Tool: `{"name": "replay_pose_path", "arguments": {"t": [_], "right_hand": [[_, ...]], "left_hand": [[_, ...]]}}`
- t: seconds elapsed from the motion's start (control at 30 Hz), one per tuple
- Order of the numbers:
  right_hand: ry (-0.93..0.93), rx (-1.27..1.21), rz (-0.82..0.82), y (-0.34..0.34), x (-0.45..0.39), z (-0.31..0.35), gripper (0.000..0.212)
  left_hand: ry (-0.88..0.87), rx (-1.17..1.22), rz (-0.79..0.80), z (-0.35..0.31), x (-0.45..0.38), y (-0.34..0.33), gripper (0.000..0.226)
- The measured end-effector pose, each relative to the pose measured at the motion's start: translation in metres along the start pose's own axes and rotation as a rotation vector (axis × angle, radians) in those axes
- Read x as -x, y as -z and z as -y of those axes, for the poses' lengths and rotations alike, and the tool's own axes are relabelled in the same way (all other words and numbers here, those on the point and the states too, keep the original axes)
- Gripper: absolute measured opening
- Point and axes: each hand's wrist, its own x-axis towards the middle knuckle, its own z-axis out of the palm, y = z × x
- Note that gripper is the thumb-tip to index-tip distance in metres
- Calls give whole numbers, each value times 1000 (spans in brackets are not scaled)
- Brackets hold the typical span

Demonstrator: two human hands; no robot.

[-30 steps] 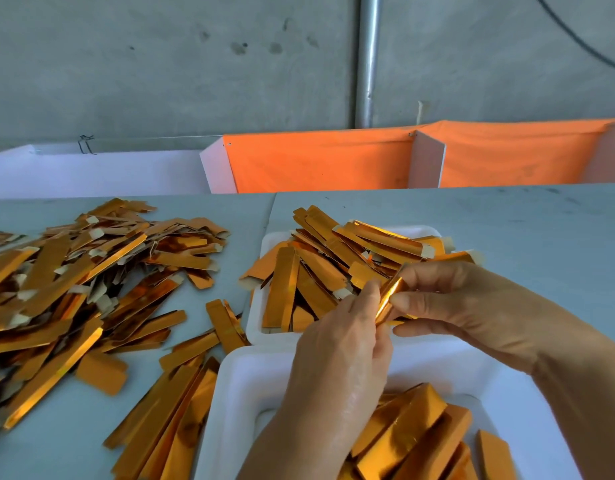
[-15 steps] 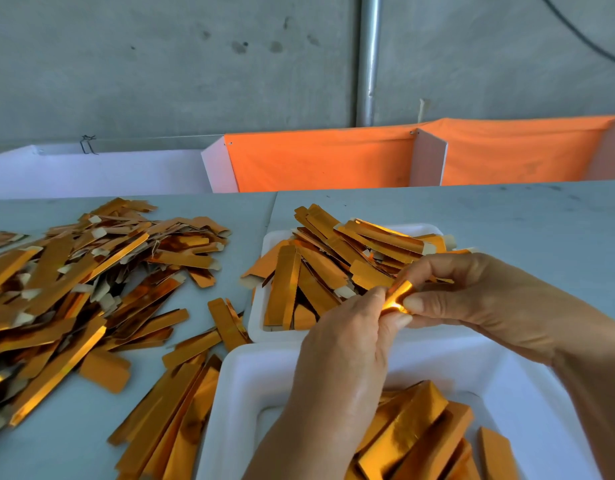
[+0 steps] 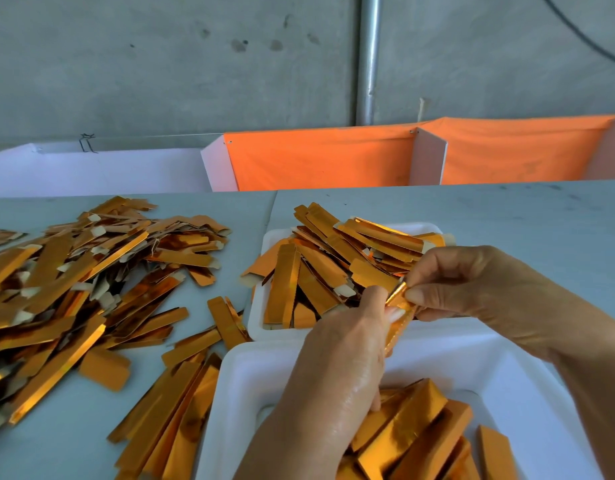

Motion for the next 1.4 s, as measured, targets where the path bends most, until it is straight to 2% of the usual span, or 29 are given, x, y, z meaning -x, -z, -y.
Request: {"name": "replay_pose_path", "arguments": {"t": [0.07, 0.17, 0.27, 0.37, 0.47, 0.53, 0.63, 0.77, 0.93, 1.07, 1.17, 1.4], "right_hand": [[-5, 15, -12, -1, 0, 0, 4], [-9, 10, -55, -4, 0, 0, 11], [4, 62, -92, -9, -1, 1, 10], [0, 82, -114, -9, -2, 1, 8], [16, -26, -108, -6, -1, 1, 5], [20, -140, -69, -2, 1, 1, 5], [19, -235, 19, 4, 3, 1, 17], [27, -261, 63, 8, 2, -1, 11], [69, -225, 118, 12, 4, -2, 16], [105, -166, 226, 16, 8, -2, 38], [137, -110, 194, 16, 8, -2, 24], [135, -70, 169, 11, 9, 2, 17]], "left_hand": [[11, -30, 8, -1, -2, 1, 64], [-38, 31, -105, -1, 3, 4, 38], [-86, 63, -241, -3, 6, 2, 60], [-81, 105, -338, -1, 7, -1, 55], [-50, 216, -374, 1, 7, -2, 42], [-35, 298, -343, 0, 8, -1, 36], [-10, 450, -317, -1, 9, 3, 32], [30, 571, -279, 1, 10, 4, 35], [26, 629, -251, 4, 11, 4, 37], [10, 665, -232, 8, 9, 5, 40], [-10, 659, -239, 9, 9, 6, 47], [-51, 616, -267, 10, 11, 9, 43]]}}
